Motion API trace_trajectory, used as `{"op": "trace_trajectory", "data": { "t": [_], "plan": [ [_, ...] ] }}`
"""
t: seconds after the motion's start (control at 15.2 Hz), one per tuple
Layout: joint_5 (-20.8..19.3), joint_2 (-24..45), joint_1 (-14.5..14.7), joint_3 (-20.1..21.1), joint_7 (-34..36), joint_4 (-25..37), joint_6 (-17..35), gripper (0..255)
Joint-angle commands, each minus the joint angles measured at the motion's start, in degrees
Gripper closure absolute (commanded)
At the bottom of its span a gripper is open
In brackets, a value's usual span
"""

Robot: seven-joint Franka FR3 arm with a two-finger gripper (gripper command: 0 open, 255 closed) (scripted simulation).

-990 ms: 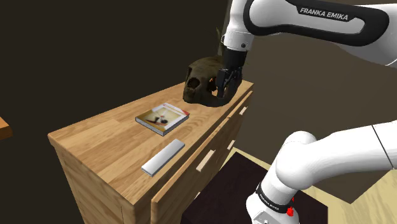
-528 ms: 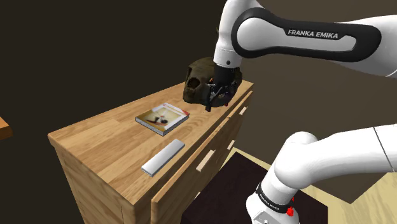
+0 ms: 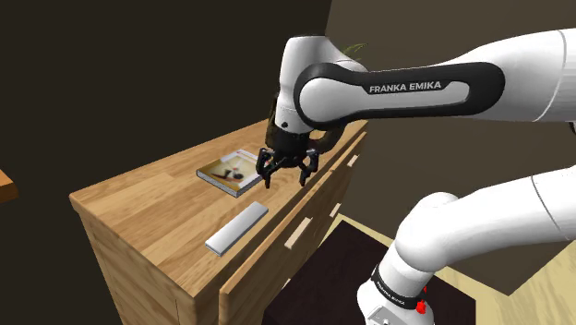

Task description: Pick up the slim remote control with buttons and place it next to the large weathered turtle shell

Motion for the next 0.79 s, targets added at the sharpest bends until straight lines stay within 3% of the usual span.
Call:
{"op": "trace_trajectory", "data": {
  "t": [0.0,0.33,0.59,0.73],
  "plan": [
    [1.6,2.1,-1.4,3.4,7.3,-0.6,3.3,0],
    [2.6,11.8,-6.7,12.6,25.1,1.0,12.5,0],
    [-1.0,21.8,-12.6,20.2,41.0,3.9,19.9,0],
    [-2.5,24.3,-13.7,21.6,44.1,4.0,21.9,0]
  ]
}}
